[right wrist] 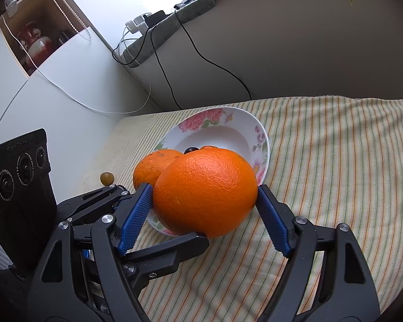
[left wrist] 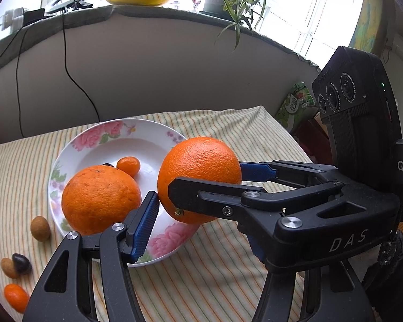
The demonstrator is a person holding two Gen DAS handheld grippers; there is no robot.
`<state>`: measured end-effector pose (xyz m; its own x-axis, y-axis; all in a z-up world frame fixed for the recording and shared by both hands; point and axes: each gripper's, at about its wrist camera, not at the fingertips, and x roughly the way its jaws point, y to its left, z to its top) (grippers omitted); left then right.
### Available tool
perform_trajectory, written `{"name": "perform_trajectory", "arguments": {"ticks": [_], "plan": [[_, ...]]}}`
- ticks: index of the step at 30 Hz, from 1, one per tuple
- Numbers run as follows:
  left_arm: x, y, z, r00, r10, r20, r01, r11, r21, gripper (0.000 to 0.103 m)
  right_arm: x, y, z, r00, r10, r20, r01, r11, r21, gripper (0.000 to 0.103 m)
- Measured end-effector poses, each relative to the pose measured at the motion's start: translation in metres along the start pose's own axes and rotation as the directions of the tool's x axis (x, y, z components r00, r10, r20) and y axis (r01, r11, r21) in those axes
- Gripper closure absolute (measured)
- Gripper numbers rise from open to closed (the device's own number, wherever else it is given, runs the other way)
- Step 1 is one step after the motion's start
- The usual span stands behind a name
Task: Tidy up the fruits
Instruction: 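Lower the orange onto the plate and open the right tool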
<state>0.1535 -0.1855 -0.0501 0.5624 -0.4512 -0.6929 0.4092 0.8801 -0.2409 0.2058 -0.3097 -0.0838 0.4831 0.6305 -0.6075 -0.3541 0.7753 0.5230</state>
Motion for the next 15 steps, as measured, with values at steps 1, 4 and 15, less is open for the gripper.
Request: {"name": "perform_trajectory", "arguments": {"ticks": [1, 4, 15], "plan": [[-0.001, -0.001, 0.0, 1.0, 0.006, 0.003, -0.006, 1.0, 0.006, 0.039, 0.0, 0.0, 0.0, 1.0, -0.002, -0.001, 0.002, 1.0, 0.0, 0.022], [-0.002, -0.003, 0.001, 1.0, 0.025, 0.016, -0.025, 0.999, 0.02, 0.029, 0.0, 0.003, 0.0, 1.0, -0.013, 0.002, 0.013, 1.0, -0.01, 0.022], [-0.022, 0.003, 0.0, 0.996, 0.055, 0.076, -0.057, 0.998, 0.021, 0.026, -0.026, 0.012, 0.002, 0.994, -0.063, 0.085, 0.066, 0.997, -0.035, 0.014]]}}
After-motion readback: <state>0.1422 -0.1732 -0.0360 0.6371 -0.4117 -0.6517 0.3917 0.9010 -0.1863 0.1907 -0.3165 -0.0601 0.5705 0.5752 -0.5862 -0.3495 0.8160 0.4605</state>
